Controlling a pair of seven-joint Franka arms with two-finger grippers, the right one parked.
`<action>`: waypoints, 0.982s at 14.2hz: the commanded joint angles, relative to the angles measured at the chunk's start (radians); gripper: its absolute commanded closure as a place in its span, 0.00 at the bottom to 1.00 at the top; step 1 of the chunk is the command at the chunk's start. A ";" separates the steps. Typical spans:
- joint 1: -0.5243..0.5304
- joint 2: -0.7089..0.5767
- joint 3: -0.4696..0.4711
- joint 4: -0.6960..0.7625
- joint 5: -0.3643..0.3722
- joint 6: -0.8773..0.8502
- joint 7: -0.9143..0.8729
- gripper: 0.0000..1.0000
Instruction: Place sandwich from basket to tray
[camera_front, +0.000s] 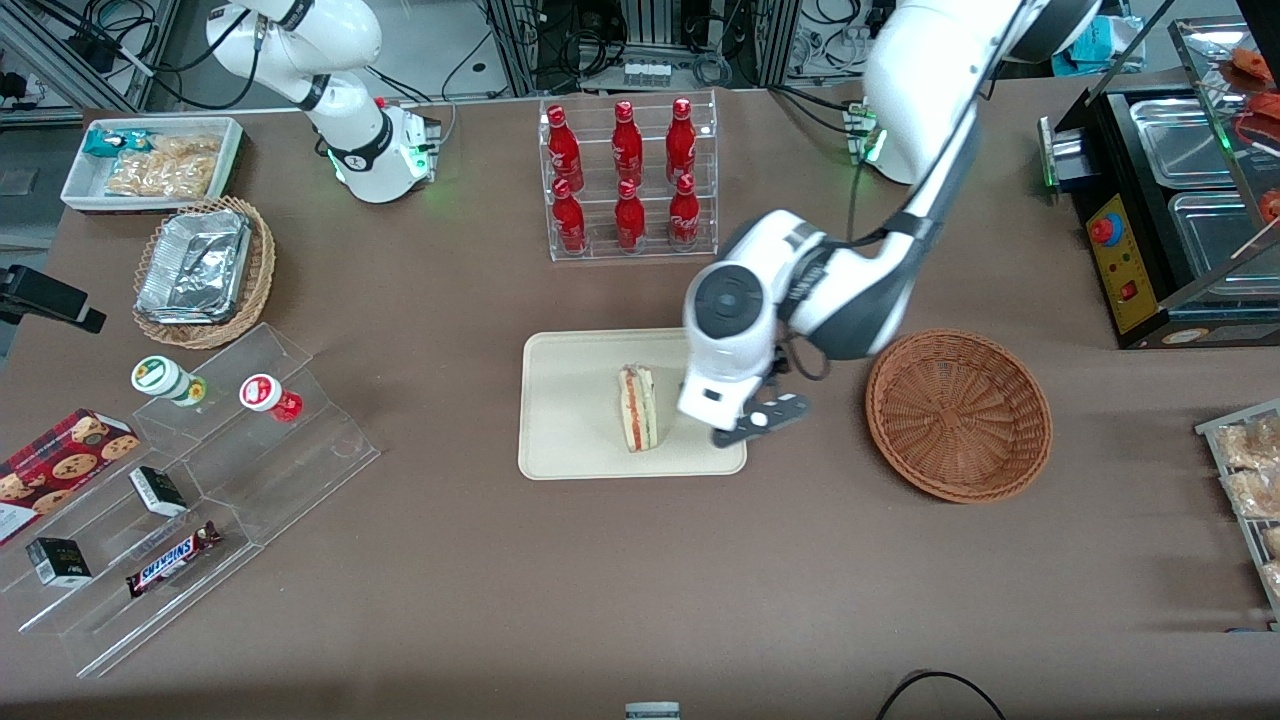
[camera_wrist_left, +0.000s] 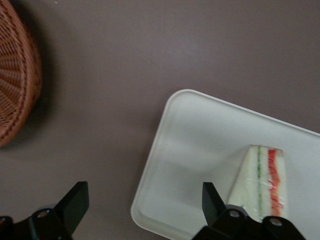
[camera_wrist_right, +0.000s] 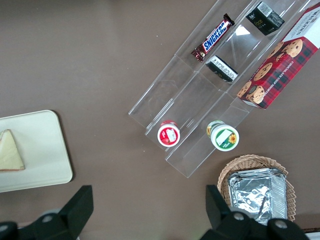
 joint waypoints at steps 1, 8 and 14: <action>0.097 -0.176 -0.010 -0.208 -0.060 0.007 0.158 0.00; 0.363 -0.443 -0.009 -0.374 -0.192 -0.186 0.658 0.00; 0.524 -0.588 0.025 -0.319 -0.174 -0.312 0.914 0.00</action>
